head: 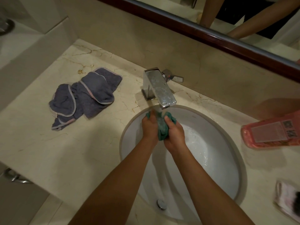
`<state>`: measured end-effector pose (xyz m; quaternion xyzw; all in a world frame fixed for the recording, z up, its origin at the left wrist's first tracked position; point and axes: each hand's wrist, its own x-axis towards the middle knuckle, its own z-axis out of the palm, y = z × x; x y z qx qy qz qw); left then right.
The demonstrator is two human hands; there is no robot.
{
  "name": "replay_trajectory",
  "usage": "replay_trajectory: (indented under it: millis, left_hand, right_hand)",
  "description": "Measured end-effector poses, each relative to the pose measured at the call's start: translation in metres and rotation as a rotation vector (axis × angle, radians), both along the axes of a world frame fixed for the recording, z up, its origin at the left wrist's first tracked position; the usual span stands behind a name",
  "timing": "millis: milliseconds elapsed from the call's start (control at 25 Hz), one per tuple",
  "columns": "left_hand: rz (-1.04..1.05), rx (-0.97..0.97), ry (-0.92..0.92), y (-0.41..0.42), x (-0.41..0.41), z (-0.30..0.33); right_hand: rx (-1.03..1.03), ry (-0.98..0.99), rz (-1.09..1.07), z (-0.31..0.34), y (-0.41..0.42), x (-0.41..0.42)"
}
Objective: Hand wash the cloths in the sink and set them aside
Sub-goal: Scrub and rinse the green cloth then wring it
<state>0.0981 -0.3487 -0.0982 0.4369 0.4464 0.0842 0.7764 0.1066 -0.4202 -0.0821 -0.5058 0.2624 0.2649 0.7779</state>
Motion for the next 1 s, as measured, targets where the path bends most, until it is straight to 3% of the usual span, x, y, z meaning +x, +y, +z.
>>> replay_trajectory:
  millis: [240,480,680,840,1000]
  left_hand:
    - [-0.073,0.205,0.09,-0.009,-0.008,0.001]
    - [-0.099,0.266,0.118,-0.012,-0.014,-0.002]
    - [-0.05,0.087,0.098,-0.008,-0.017,-0.003]
    - [-0.041,-0.029,-0.059,-0.004,-0.018,-0.001]
    - [-0.051,-0.033,-0.145,-0.005,-0.021,-0.006]
  right_hand:
    - [-0.446,-0.156,-0.048,-0.012,0.018,-0.008]
    - [-0.518,-0.161,-0.025,-0.012,0.02,-0.002]
    - [-0.209,0.087,-0.029,-0.003,0.018,0.009]
    - [0.198,0.063,-0.152,0.005,0.01,0.009]
    - [0.312,0.066,-0.277,0.006,-0.004,0.019]
